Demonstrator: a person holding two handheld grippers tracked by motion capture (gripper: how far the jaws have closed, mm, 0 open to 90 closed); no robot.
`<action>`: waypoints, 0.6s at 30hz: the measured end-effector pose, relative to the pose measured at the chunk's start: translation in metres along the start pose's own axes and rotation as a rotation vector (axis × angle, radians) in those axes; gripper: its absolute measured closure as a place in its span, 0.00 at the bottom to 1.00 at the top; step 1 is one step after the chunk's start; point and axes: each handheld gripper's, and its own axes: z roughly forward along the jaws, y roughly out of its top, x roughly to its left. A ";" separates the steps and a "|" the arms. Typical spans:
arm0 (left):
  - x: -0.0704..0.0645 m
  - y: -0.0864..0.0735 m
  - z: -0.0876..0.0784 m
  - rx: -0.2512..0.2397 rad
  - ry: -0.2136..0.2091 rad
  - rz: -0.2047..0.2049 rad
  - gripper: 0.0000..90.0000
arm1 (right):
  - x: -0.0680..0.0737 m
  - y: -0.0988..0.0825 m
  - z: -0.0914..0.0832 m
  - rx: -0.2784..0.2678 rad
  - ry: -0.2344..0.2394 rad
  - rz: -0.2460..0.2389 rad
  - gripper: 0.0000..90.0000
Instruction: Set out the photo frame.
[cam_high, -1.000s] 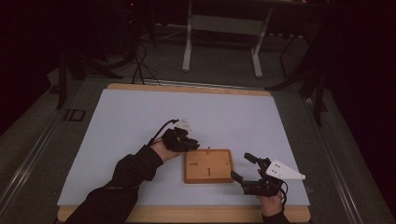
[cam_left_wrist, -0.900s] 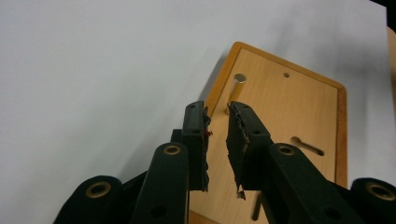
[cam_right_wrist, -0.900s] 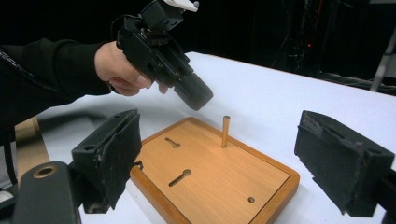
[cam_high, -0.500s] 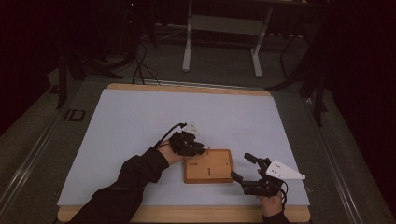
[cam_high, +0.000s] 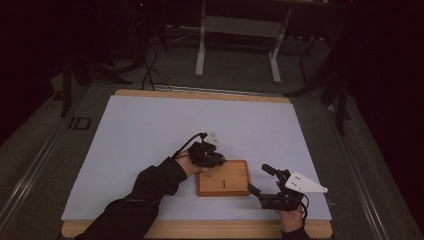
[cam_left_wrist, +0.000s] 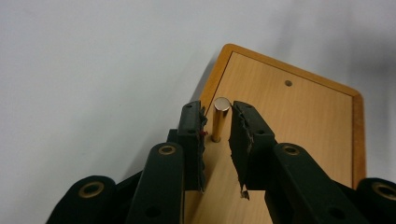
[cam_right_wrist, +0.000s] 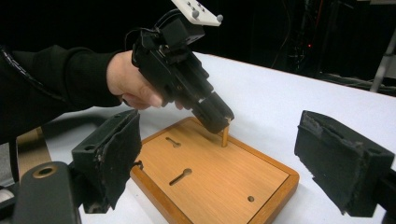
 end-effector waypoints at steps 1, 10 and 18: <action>0.000 0.000 0.001 0.003 0.005 0.001 0.84 | 0.000 0.000 0.000 0.000 0.001 0.002 0.16; -0.002 0.003 0.007 0.008 -0.001 0.010 0.92 | 0.000 0.000 0.000 0.000 0.001 0.003 0.16; -0.002 0.004 0.008 0.012 0.003 0.024 0.93 | 0.000 -0.001 0.001 0.008 0.000 -0.001 0.16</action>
